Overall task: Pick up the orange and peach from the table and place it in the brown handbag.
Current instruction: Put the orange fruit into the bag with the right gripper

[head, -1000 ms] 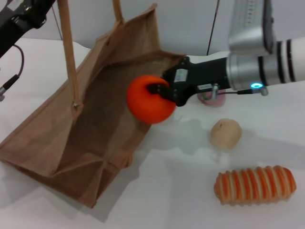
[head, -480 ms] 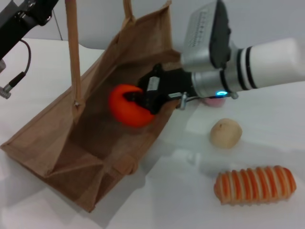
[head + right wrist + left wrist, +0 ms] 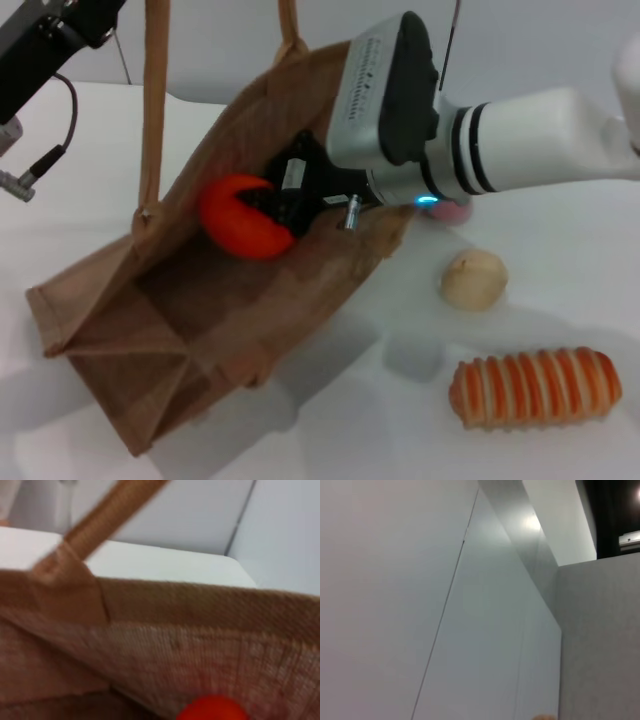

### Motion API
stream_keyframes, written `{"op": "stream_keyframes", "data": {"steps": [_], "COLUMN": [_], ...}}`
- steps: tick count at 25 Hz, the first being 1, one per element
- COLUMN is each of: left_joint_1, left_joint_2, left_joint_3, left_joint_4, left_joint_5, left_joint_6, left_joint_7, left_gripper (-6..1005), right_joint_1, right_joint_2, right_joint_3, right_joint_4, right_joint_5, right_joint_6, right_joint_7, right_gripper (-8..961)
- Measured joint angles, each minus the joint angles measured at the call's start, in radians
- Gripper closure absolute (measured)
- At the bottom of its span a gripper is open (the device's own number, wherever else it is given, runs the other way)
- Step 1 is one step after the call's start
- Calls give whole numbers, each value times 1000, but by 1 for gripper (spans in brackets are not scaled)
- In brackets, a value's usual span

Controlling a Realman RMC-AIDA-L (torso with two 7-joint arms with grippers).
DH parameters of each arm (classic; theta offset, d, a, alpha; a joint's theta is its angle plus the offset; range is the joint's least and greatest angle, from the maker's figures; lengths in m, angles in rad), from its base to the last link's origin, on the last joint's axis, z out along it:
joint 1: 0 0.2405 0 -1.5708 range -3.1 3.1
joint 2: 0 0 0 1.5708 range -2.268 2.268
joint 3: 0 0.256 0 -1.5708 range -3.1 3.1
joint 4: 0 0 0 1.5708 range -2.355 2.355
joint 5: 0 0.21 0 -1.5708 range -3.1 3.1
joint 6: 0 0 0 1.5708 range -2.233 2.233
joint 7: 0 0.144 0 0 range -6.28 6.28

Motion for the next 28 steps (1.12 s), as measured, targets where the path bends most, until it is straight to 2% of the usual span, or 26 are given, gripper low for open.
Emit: {"op": "stream_keyframes", "data": {"steps": [3, 10, 16, 21, 28], "left_joint_1": [1, 18, 29, 47, 72], "left_joint_2": [1, 6, 8, 9, 10], "left_joint_3": [-2, -12, -14, -14, -14], "left_joint_4": [-12, -13, -13, -13, -11], "left_joint_5": [-3, -9, -13, -44, -81], "left_joint_6": [-2, -3, 5, 11, 24], "left_joint_7": [-1, 0, 5, 9, 11], "left_gripper": [874, 874, 875, 875, 875], "right_joint_1": [-4, -18, -45, -74, -96], "right_joint_2": [1, 0, -5, -7, -11], "right_joint_3": [-33, -37, -38, -38, -33], "right_joint_4": [-3, -9, -41, -85, -109], "right_joint_5": [18, 32, 32, 32, 31], "right_joint_6": [58, 65, 54, 40, -7], "right_joint_7": [13, 8, -3, -10, -12], "right_gripper": [885, 880, 654, 410, 207]}}
